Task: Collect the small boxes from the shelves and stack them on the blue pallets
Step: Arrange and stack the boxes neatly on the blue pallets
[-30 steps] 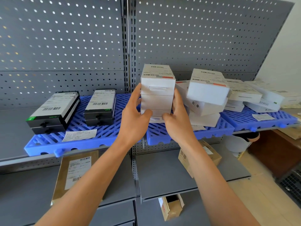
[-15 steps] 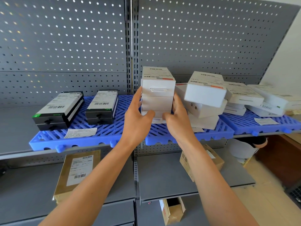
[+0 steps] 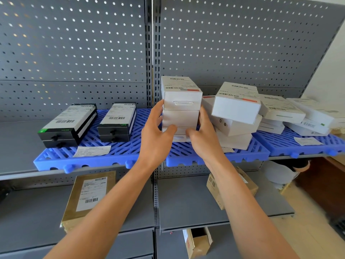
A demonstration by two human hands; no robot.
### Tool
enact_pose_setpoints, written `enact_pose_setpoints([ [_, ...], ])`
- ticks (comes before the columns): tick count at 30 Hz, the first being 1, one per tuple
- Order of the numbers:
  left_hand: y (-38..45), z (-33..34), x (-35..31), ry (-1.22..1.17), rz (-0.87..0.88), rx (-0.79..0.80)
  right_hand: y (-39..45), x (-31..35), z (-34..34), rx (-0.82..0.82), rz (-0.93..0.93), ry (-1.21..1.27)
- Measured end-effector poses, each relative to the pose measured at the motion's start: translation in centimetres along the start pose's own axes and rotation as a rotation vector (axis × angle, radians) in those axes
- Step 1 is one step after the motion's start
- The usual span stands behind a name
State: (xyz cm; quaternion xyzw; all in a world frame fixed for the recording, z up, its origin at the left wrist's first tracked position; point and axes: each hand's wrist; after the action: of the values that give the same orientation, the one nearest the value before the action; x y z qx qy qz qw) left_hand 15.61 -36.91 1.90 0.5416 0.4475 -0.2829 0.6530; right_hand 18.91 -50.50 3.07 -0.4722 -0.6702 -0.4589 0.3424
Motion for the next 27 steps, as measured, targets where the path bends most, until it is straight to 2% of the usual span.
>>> enact_pose_setpoints([
  [27, 0.34, -0.06, 0.38, 0.101, -0.016, 0.035, -0.82, -0.03, 0.83, -0.045, -0.038, -0.006],
])
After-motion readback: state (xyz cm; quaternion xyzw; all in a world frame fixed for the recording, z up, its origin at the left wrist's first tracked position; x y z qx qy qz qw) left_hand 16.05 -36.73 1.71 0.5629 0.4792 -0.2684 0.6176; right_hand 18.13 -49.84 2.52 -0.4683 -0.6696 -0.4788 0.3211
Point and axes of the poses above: each hand's wrist, its own y-axis towards the middle knuckle, its own z-axis out of the palm, x = y × z, and after that the axes turned 4 degrees about -y, right-handed
